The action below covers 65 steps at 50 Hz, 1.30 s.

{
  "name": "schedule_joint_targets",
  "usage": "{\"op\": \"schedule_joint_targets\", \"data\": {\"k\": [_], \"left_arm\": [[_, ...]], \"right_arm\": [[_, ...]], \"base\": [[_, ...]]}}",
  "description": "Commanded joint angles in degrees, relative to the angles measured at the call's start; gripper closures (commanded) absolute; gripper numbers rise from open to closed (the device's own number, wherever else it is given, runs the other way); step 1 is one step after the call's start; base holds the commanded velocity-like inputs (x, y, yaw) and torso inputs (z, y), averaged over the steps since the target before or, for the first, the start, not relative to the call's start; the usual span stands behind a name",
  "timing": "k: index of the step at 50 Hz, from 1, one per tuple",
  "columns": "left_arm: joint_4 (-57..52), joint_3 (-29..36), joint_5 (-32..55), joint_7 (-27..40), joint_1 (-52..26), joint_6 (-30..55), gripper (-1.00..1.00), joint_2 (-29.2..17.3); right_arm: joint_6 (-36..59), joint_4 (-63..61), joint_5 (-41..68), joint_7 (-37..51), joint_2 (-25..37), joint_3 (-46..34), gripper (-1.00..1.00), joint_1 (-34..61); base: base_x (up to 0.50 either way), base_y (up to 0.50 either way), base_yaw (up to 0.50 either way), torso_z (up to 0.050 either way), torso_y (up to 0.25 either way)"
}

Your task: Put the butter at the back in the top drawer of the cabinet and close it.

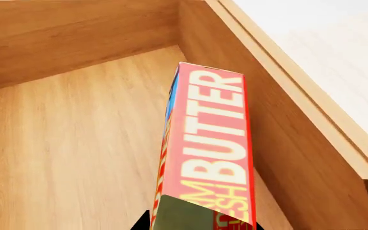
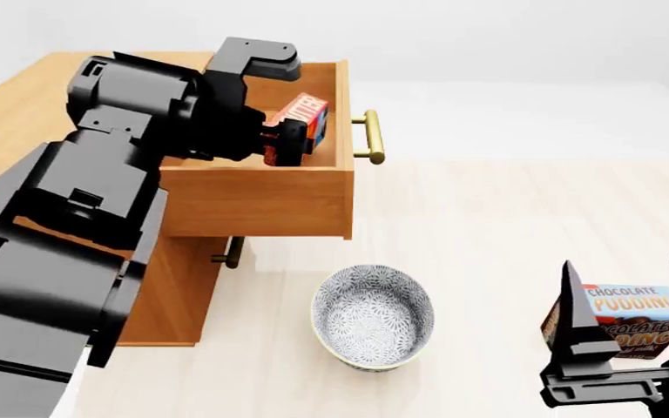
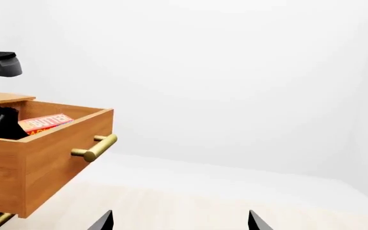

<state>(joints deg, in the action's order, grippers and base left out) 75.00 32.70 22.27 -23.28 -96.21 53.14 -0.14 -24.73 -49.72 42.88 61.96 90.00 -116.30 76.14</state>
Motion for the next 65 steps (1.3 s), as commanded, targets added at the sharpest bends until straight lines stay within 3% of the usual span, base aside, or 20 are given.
{"op": "schedule_joint_targets", "data": {"k": [1, 60, 61, 65], "left_arm": [[-0.02, -2.28, 0.32, 1.09, -0.64, 0.44, 1.00, 0.13], [-0.02, 3.40, 5.44, 2.06, 0.18, 4.66, 1.00, 0.13], [-0.02, 3.53, 5.52, 2.07, 0.20, 4.66, -1.00, 0.13], [-0.02, 3.47, 5.54, 2.06, 0.20, 4.73, -1.00, 0.13]], "right_arm": [[-0.24, 0.19, 0.04, 0.24, -0.01, 0.13, -1.00, -0.12], [-2.53, 2.33, 0.27, -0.10, -0.01, -0.02, -1.00, -1.31], [-2.55, 2.34, 0.25, -0.10, -0.01, -0.03, -1.00, -1.33], [-2.70, 2.44, 0.25, -0.12, -0.01, -0.04, -1.00, -1.41]], "base": [[0.00, 0.00, 0.00, 0.000, 0.000], [0.00, 0.00, 0.00, 0.000, 0.001], [0.00, 0.00, 0.00, 0.000, 0.000], [0.00, 0.00, 0.00, 0.000, 0.000]]}}
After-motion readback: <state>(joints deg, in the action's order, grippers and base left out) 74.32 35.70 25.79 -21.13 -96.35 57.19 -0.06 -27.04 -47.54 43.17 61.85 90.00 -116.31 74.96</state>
